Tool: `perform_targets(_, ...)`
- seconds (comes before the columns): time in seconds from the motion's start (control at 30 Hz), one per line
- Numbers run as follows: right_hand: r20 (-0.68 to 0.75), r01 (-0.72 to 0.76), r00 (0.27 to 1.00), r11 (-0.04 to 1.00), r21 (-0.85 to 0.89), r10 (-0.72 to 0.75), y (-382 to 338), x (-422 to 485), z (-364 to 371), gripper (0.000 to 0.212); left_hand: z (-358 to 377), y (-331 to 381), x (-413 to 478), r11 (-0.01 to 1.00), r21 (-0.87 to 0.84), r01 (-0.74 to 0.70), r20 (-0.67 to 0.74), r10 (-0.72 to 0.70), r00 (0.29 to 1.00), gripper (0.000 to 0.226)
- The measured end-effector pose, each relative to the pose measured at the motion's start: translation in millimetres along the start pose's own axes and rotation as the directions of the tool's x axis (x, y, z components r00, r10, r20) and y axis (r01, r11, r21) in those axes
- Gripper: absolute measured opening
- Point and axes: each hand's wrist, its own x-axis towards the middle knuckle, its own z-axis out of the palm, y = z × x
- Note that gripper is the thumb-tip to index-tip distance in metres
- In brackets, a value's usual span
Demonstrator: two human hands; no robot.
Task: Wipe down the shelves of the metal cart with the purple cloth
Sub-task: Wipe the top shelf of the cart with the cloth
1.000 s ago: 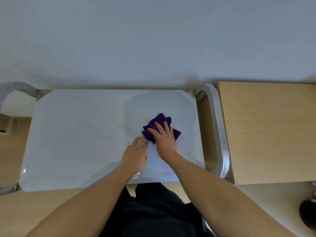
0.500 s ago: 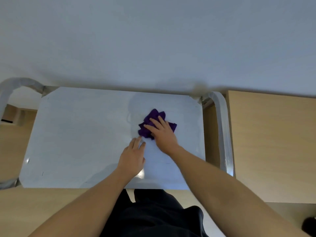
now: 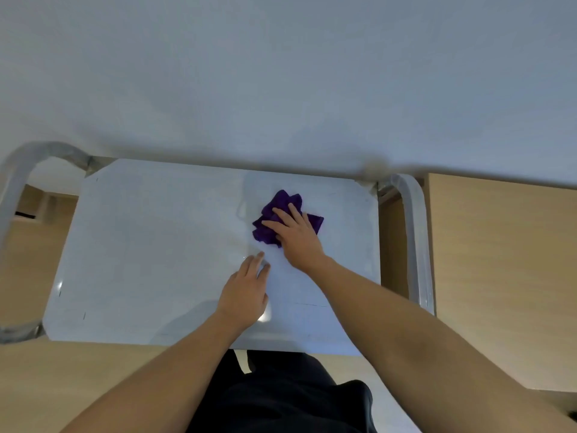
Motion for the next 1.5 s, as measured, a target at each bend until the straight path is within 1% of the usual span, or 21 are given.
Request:
perform_targets(0.07, -0.008, 0.074, 0.997, 0.997, -0.004, -0.074, 23.0, 0.7, -10.8, 0.052, -1.1, -2.3, -0.2, 1.000, -0.008, -0.007, -0.012, 0.007, 1.000, 0.061)
perform_targets(0.1, -0.045, 0.037, 0.998, 0.999, -0.006, -0.038, 38.9, 0.8, -16.5, 0.051, -2.0, -2.7, -0.5, 1.000, -0.017, -0.009, -0.016, 0.008, 1.000, 0.060)
perform_targets(0.17, -0.121, -0.181, 0.975, 0.983, 0.041, 0.184, 75.8, -2.0, -30.5, 0.049, -4.2, -2.0, -1.2, 0.999, -0.031, -0.011, -0.004, 0.011, 1.000, 0.059)
perform_targets(0.23, -0.144, -0.415, 0.893, 0.904, 0.104, 0.427, 100.0, -6.0, -44.7, 0.048, -3.4, -2.1, -1.4, 1.000, -0.022, -0.015, 0.005, 0.015, 1.000, 0.059)
perform_targets(0.33, -0.149, -0.577, 0.798, 0.811, 0.093, 0.584, 80.5, 0.6, -41.6, 0.049, -2.8, -0.8, -2.0, 1.000, -0.019, -0.004, 0.001, 0.004, 1.000, 0.059)
perform_targets(0.4, -0.135, -0.482, 0.864, 0.874, 0.052, 0.485, 41.4, 8.0, -22.7, 0.053, -4.1, -0.9, -2.2, 1.000, -0.024, 0.001, 0.002, -0.001, 1.000, 0.059)
perform_targets(0.5, -0.028, -0.155, 0.988, 0.988, 0.002, 0.155, -13.8, 0.5, 10.4, 0.061, -4.8, -3.9, -3.2, 1.000, -0.005, -0.003, 0.012, 0.003, 1.000, 0.061)
perform_targets(0.6, -0.011, 0.015, 1.000, 1.000, -0.006, -0.015, -3.5, -9.8, 3.4, 0.062, -6.9, -8.3, -6.7, 1.000, 0.013, -0.014, 0.008, 0.014, 1.000, 0.060)
perform_targets(0.67, -0.057, -0.017, 0.998, 1.000, -0.008, 0.016, 24.1, -18.3, -7.0, 0.057, -7.9, -10.4, -10.0, 1.000, 0.012, -0.021, 0.010, 0.021, 1.000, 0.058)
perform_targets(0.73, -0.117, -0.200, 0.972, 0.979, 0.032, 0.202, 52.2, -32.4, -18.4, 0.052, -6.8, -12.6, -13.4, 1.000, 0.003, -0.016, 0.016, 0.016, 1.000, 0.057)
perform_targets(0.8, -0.172, -0.399, 0.896, 0.912, 0.099, 0.410, 57.1, -44.3, -20.2, 0.049, -6.5, -15.5, -17.9, 1.000, -0.004, -0.007, 0.017, 0.007, 1.000, 0.057)
perform_targets(0.9, -0.213, -0.619, 0.743, 0.773, 0.143, 0.634, 5.8, -43.3, 0.4, 0.053, -5.4, -22.6, -25.1, 1.000, -0.009, -0.011, 0.021, 0.011, 1.000, 0.056)
perform_targets(0.93, -0.199, -0.617, 0.748, 0.774, 0.143, 0.633, -19.0, -40.9, 11.5, 0.056, -5.5, -26.5, -27.7, 1.000, -0.010, -0.016, 0.015, 0.016, 1.000, 0.056)
perform_targets(0.97, -0.179, -0.562, 0.796, 0.816, 0.139, 0.578, -44.1, -39.3, 22.7, 0.058, -5.6, -31.3, -30.2, 1.000, -0.013, -0.023, 0.005, 0.024, 1.000, 0.056)
perform_targets(1.07, -0.069, -0.279, 0.956, 0.957, 0.081, 0.284, -84.8, -41.8, 44.4, 0.063, -6.9, -49.8, -36.1, 0.999, -0.016, -0.044, -0.007, 0.044, 0.999, 0.055)
perform_targets(1.13, -0.054, -0.156, 0.986, 0.986, 0.049, 0.159, -66.5, -42.4, 38.2, 0.062, -11.1, -64.3, -39.0, 0.998, 0.011, -0.059, 0.011, 0.059, 0.998, 0.055)
perform_targets(1.2, -0.086, -0.167, 0.982, 0.986, 0.024, 0.169, -39.6, -49.2, 31.6, 0.060, -16.5, -79.5, -41.5, 0.996, 0.035, -0.076, 0.032, 0.075, 0.997, 0.055)
perform_targets(1.27, -0.163, -0.360, 0.915, 0.929, 0.081, 0.369, -18.9, -63.0, 24.6, 0.054, -21.9, -95.9, -45.0, 0.994, 0.062, -0.088, 0.036, 0.086, 0.996, 0.054)
perform_targets(1.37, -0.215, -0.672, 0.680, 0.713, 0.199, 0.701, -31.7, -76.0, 26.5, 0.045, -29.0, -122.5, -53.8, 0.992, 0.074, -0.103, 0.048, 0.100, 0.994, 0.054)
perform_targets(1.43, -0.226, -0.765, 0.564, 0.605, 0.221, 0.795, -69.4, -65.9, 41.6, 0.046, -30.1, -142.1, -59.6, 0.991, 0.067, -0.119, 0.048, 0.116, 0.992, 0.054)
perform_targets(1.5, -0.221, -0.752, 0.580, 0.620, 0.225, 0.784, -121.0, -45.8, 62.3, 0.049, -28.9, -161.6, -63.7, 0.987, 0.059, -0.148, 0.023, 0.147, 0.989, 0.054)
